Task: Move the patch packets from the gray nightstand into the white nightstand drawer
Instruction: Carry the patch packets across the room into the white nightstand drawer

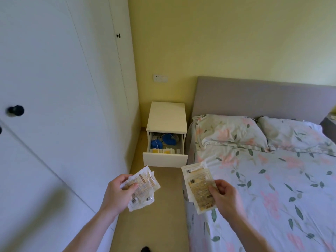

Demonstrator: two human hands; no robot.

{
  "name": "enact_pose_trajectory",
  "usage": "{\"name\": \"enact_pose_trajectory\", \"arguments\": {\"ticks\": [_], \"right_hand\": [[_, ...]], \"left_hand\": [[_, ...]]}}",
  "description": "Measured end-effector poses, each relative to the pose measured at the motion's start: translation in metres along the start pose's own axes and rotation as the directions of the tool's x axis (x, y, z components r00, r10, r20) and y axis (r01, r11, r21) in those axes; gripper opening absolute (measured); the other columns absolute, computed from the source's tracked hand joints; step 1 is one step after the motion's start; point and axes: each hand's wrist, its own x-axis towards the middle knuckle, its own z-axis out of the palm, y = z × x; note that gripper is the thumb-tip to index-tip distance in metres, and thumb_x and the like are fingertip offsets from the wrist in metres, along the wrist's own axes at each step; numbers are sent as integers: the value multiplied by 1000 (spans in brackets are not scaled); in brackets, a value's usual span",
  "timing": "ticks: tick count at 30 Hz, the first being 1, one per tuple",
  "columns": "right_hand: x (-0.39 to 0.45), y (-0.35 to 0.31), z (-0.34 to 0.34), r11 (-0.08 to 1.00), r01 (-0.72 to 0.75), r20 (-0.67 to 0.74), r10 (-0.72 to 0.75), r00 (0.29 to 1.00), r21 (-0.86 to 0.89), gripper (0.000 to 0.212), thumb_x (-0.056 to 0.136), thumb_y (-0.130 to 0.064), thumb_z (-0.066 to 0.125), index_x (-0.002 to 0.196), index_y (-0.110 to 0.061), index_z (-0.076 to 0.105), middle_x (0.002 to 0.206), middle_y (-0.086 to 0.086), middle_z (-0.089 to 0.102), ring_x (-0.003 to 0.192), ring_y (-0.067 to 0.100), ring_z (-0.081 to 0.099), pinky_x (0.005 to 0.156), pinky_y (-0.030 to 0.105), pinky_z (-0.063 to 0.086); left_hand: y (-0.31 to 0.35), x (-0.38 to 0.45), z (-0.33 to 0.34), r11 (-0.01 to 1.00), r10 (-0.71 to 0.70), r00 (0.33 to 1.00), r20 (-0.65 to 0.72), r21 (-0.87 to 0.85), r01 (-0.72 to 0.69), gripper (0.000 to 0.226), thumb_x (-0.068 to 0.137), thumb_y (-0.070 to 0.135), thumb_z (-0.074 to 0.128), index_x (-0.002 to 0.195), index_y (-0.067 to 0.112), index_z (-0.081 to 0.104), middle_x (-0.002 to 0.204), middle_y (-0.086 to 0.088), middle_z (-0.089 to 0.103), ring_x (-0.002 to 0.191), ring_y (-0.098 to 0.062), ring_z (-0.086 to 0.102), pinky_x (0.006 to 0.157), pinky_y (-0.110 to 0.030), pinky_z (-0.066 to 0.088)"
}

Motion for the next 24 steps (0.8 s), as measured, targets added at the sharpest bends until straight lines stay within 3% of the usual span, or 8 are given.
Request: {"name": "enact_pose_trajectory", "arguments": {"ticks": [5, 13, 16, 19, 24], "right_hand": [[70, -27, 37, 999, -32, -37, 31, 999, -11, 12, 100, -16, 62, 97, -17, 74, 84, -6, 78, 70, 3, 72, 53, 14, 50], [170, -47, 69, 994, -105, -73, 104, 992, -7, 10, 99, -16, 63, 96, -17, 72, 76, -8, 78, 64, 1, 71, 48, 10, 47], [223, -45, 84, 989, -149, -63, 148, 987, -22, 8, 99, -17, 64, 96, -18, 72, 74, -9, 77, 65, 3, 72, 52, 15, 51], [285, -43, 103, 980, -193, -53, 191, 980, -40, 7, 99, -20, 64, 98, -18, 71, 79, -6, 77, 72, 9, 74, 58, 23, 54], [401, -20, 128, 940, -317, 1, 320, 948, -128, 12, 99, -22, 62, 107, -19, 71, 94, -4, 76, 80, 14, 74, 59, 24, 56]], "left_hand": [[10, 96, -7, 1000, -20, 1000, 16, 11, 20, 6, 94, 22, 71, 99, 25, 69, 99, 8, 73, 95, -12, 68, 60, -15, 51], [32, 215, 13, 997, -69, 996, 59, -17, 70, 10, 96, 31, 68, 96, 22, 71, 92, 6, 75, 88, -12, 70, 62, -23, 52], [33, 262, 30, 991, -122, 989, 82, -36, 126, 11, 96, 32, 68, 98, 23, 72, 92, 6, 77, 89, -12, 73, 64, -26, 57], [33, 312, 47, 986, -163, 981, 103, -20, 166, 10, 96, 32, 67, 99, 24, 72, 91, 8, 78, 85, -9, 74, 66, -28, 60], [34, 400, 77, 962, -272, 957, 98, 29, 270, 13, 97, 31, 66, 104, 21, 71, 96, 5, 77, 88, -12, 74, 60, -21, 55]]}}
